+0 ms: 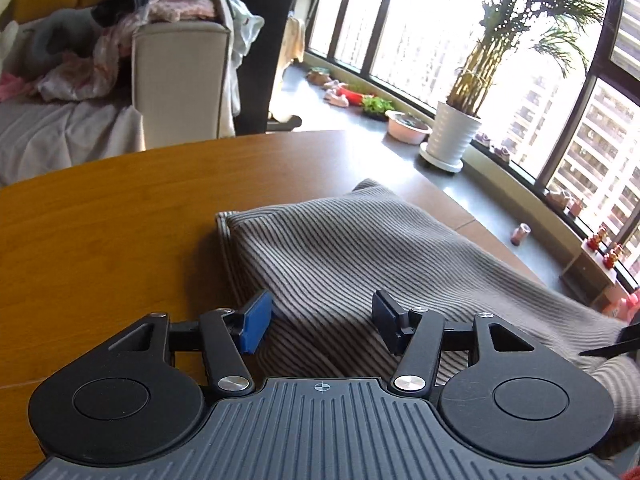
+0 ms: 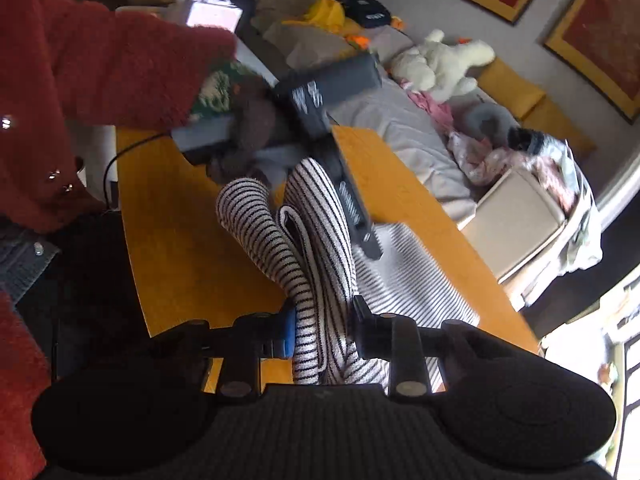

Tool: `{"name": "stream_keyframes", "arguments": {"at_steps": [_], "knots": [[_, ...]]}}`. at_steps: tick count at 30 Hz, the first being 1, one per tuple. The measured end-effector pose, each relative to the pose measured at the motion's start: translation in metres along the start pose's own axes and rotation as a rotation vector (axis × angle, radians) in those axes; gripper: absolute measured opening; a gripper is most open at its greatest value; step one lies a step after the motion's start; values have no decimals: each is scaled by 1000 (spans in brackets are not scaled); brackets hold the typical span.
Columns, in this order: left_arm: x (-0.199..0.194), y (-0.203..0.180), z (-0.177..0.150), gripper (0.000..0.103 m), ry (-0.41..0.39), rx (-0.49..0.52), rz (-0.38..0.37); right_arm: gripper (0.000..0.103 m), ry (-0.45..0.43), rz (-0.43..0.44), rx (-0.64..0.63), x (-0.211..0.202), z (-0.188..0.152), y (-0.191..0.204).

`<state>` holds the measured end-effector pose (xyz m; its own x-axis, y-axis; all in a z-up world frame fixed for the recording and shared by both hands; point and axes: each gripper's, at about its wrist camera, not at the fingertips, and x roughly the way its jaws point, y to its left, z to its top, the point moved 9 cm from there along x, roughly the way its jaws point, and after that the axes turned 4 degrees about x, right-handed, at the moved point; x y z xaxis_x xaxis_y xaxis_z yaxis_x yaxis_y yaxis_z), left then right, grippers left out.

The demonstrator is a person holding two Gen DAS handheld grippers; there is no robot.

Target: Fold clothes

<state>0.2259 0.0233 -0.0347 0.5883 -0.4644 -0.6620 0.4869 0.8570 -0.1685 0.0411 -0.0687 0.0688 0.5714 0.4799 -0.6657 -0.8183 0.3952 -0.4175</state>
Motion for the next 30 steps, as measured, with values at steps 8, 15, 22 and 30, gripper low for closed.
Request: {"name": "stream_keyframes", "arguments": {"at_steps": [8,15,22,30], "knots": [[19,28,-16,60,42,-88,-97,30,-25,126,47,97,26,-102],[21,53,-8,59,33,-142,-4,40,-72,210,364,178,-27,-143],[4,60,-5,70,14,-124,66,48,-135,35,537,163,-46,-149],[-59,46,31,79,-164,-105,32,53,-131,-174,573,153,-63,-158]]}}
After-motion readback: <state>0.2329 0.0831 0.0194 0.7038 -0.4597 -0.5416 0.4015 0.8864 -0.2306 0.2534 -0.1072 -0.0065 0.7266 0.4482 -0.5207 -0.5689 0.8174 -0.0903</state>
